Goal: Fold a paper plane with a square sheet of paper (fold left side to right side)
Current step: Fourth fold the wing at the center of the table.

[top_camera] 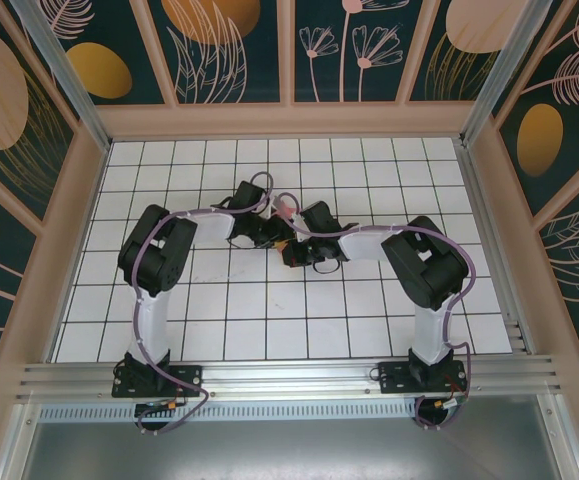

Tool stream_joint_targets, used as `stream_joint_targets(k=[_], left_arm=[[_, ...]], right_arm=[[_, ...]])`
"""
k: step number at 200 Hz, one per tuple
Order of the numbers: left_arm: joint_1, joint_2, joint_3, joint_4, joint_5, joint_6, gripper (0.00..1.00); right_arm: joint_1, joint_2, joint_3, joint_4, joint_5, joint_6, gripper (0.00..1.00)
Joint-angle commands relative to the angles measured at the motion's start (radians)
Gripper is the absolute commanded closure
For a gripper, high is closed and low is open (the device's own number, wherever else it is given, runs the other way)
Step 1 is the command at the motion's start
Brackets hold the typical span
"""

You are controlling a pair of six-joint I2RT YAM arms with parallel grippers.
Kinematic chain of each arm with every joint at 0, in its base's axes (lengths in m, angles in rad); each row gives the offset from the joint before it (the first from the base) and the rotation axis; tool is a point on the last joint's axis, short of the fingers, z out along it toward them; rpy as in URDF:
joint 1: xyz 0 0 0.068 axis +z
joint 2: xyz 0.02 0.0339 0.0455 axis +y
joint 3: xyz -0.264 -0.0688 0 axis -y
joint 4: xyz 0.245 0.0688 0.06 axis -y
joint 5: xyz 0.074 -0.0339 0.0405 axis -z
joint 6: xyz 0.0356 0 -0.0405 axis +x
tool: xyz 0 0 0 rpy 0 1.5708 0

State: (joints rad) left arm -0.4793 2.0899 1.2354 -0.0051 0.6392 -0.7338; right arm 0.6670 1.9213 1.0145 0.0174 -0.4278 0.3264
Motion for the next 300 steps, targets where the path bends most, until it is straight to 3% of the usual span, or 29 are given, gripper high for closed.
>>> stream_joint_targets(k=[1, 68, 163, 200, 250, 300], left_arm=[[0.045, 0.054, 0.082, 0.016, -0.093, 0.052, 0.68], [0.083, 0.137, 0.223, -0.012, -0.051, 0.054, 0.67], [0.153, 0.064, 0.334, -0.062, 0.059, 0.112, 0.55], [0.181, -0.055, 0.200, -0.035, 0.011, 0.123, 0.54], [0.181, -0.154, -0.004, 0.035, -0.022, 0.108, 0.56], [0.179, -0.208, -0.111, 0.107, 0.026, 0.072, 0.59]], right_arm=[[-0.012, 0.079, -0.060, -0.220, 0.103, -0.022, 1.00], [-0.012, 0.083, -0.062, -0.208, 0.085, -0.018, 1.00], [-0.013, 0.041, -0.022, -0.173, 0.028, -0.016, 0.98], [-0.019, -0.051, -0.002, -0.133, -0.002, -0.018, 0.92], [-0.090, -0.169, 0.033, -0.114, -0.075, -0.023, 0.76], [-0.163, -0.156, 0.081, -0.099, -0.124, -0.032, 0.66]])
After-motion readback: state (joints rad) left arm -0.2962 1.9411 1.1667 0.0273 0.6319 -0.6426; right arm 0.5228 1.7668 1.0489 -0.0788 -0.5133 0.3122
